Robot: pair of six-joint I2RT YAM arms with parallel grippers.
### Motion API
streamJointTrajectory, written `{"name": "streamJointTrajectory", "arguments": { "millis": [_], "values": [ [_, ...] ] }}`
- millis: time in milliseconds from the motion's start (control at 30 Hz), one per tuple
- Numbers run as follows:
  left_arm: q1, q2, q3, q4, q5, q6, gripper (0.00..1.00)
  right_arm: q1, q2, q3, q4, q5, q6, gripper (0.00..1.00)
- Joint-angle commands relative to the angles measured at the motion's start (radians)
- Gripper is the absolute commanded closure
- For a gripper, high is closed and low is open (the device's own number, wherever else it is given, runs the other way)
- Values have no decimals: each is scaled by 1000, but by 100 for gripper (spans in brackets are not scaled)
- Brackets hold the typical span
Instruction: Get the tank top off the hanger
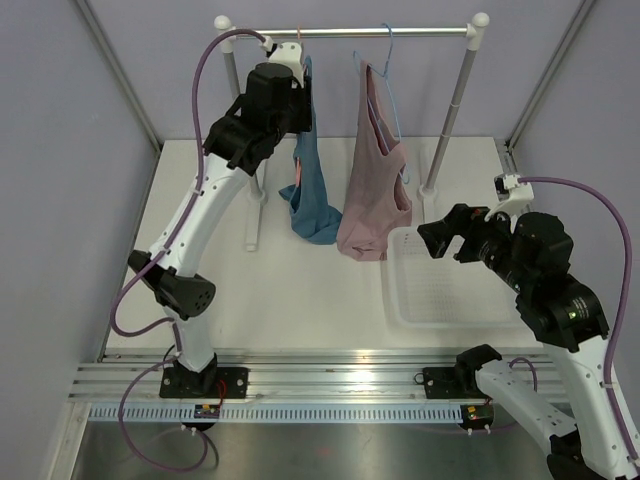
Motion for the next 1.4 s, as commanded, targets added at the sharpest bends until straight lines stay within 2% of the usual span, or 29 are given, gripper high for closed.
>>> {"name": "streamJointTrajectory", "arguments": {
  "millis": [0,133,200,233,300,767,967,1067,1167,1200,1300,1367],
  "values": [
    [2,41,70,60,-24,38,60,6,-9,-6,-3,-44,2,3],
    [3,70,89,75,-22,35,63,6,-8,3,-22,-47,-19,3],
    [3,89,107,69,-33,29,76,6,-3,10,-40,-44,-28,3],
    [3,90,113,69,-34,27,90,7,-3,13,-46,-42,-30,4],
    [3,83,122,74,-33,18,100,7,-3,15,-49,-44,-33,4],
    [-1,-87,46,195,-30,-3,100,7,-3,27,-48,-53,-39,3],
    [-10,-161,6,131,-1,-38,100,6,21,27,-7,-99,-28,2],
    [-21,-274,-113,103,36,-72,100,6,34,40,59,-215,-19,1],
    [-27,-438,-282,97,74,-107,100,7,50,37,171,-386,14,0],
    [-27,-524,-316,88,82,-114,100,6,73,27,240,-485,19,0],
    [-27,-680,-436,53,130,-146,100,6,150,0,379,-635,85,1],
    [-27,-760,-529,39,179,-160,100,7,210,-26,491,-691,191,1]
  ]
}}
